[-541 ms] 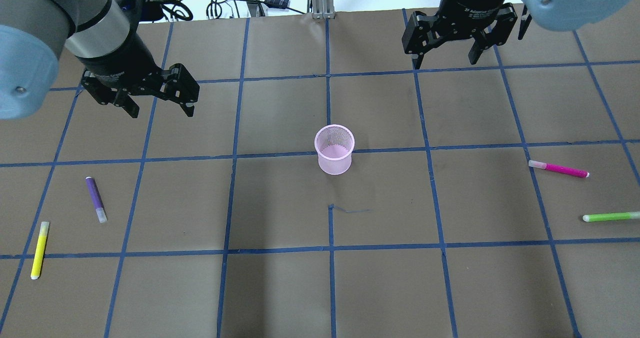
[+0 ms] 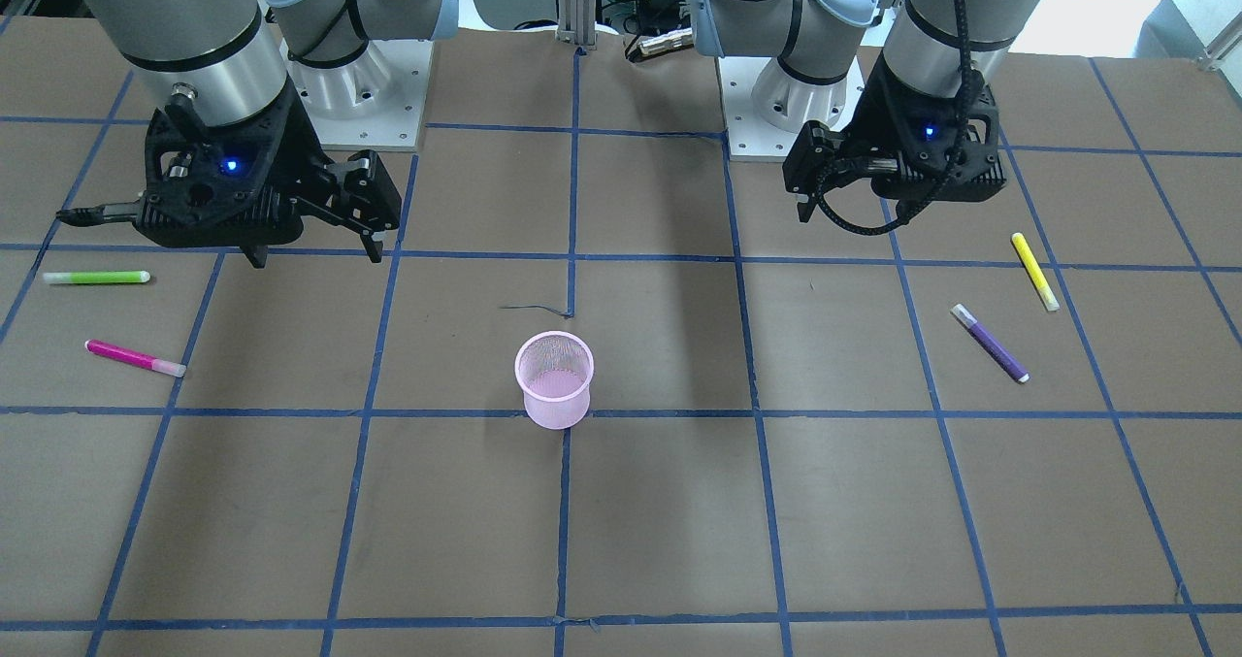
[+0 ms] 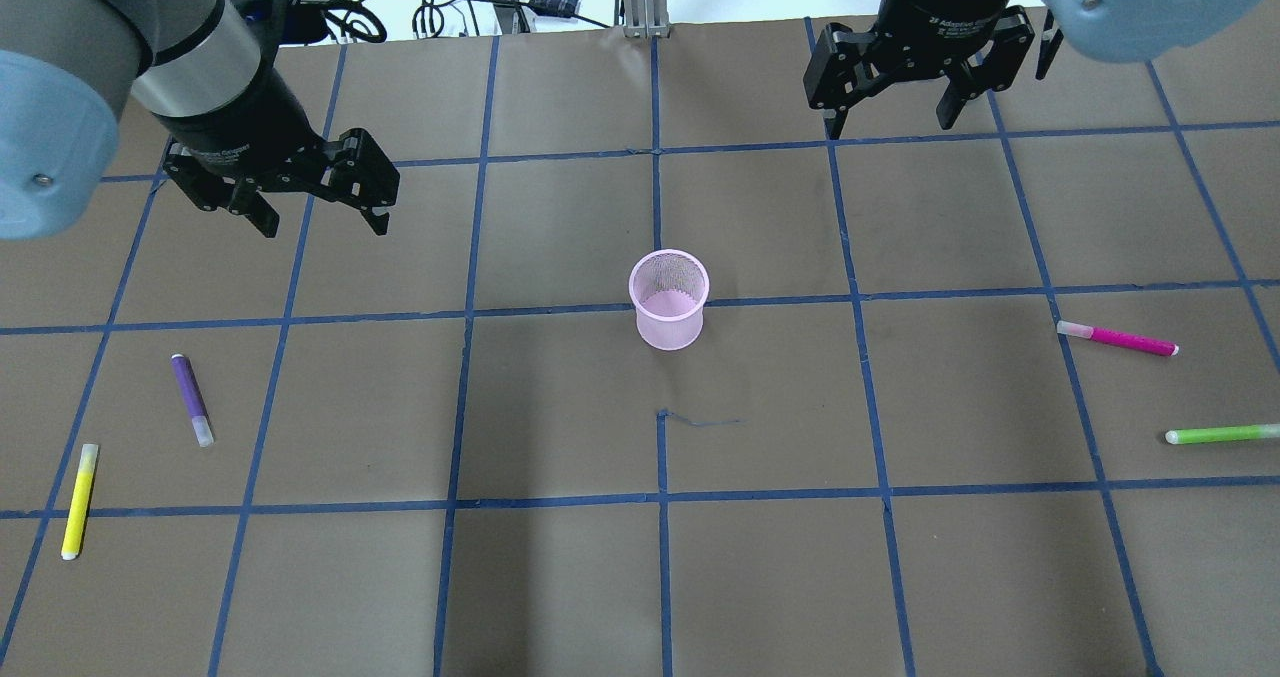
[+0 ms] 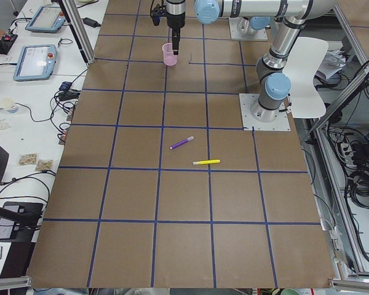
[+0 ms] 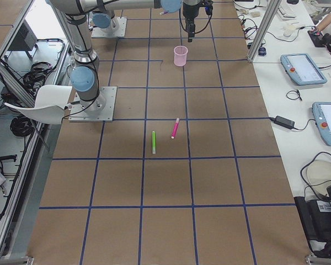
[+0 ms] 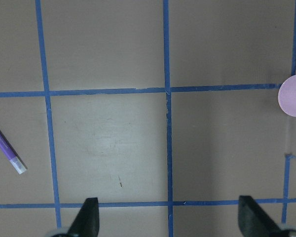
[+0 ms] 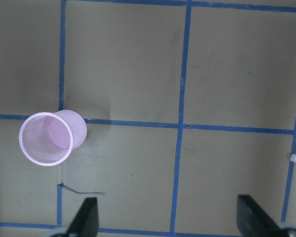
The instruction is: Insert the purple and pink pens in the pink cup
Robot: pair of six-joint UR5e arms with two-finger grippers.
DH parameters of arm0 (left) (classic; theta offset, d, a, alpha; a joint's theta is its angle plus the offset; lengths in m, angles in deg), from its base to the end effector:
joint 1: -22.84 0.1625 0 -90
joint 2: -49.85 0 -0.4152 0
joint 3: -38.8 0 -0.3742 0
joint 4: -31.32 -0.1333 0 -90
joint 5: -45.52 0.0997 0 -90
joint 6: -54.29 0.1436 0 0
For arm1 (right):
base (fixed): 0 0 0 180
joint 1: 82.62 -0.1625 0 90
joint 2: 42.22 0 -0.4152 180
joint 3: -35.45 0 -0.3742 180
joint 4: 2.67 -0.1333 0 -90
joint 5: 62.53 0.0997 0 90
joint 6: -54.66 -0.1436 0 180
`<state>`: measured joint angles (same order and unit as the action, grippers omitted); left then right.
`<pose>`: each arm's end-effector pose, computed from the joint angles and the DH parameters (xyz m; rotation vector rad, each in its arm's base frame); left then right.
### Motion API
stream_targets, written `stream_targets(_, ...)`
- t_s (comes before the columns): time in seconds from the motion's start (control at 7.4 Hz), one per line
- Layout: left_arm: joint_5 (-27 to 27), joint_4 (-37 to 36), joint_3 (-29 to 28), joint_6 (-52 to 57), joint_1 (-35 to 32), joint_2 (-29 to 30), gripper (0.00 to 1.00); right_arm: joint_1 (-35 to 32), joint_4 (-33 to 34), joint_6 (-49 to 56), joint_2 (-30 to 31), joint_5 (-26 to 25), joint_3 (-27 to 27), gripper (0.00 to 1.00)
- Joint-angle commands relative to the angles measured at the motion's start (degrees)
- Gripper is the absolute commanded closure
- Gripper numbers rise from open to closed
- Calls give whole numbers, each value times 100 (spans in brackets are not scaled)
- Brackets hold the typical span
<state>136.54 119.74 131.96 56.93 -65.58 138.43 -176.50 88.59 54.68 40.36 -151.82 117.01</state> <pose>-0.1179 -0.4665 0.4224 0.0289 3.1238 0.0054 0.1708 -0.5227 0.4414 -0.1068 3.1254 -0.0615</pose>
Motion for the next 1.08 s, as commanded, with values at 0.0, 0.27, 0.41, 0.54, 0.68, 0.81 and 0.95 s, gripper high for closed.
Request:
stream_targets(0.0,-5,0,1,0,0,1,0,80,5,181,-22,-1,9,0)
stream_targets(0.27,3,0,9,35,9,1,0,587,-21,1319,13,-80,227,0)
stream_targets(0.41,3,0,1,44,9,-7,0,930,57,2300,74,-106,611,0)
stream_targets(0.54,-14,-35,9,70,35,36,0,1351,102,2927,136,-89,972,4)
stream_targets(0.68,-14,-79,27,62,174,132,0,1816,302,3551,154,-28,1289,4)
stream_targets(0.81,-32,-366,166,27,646,290,0,2317,826,4549,128,-10,1692,4)
stream_targets(0.95,-32,-813,298,79,1129,344,0,2809,1336,5447,127,16,2157,4)
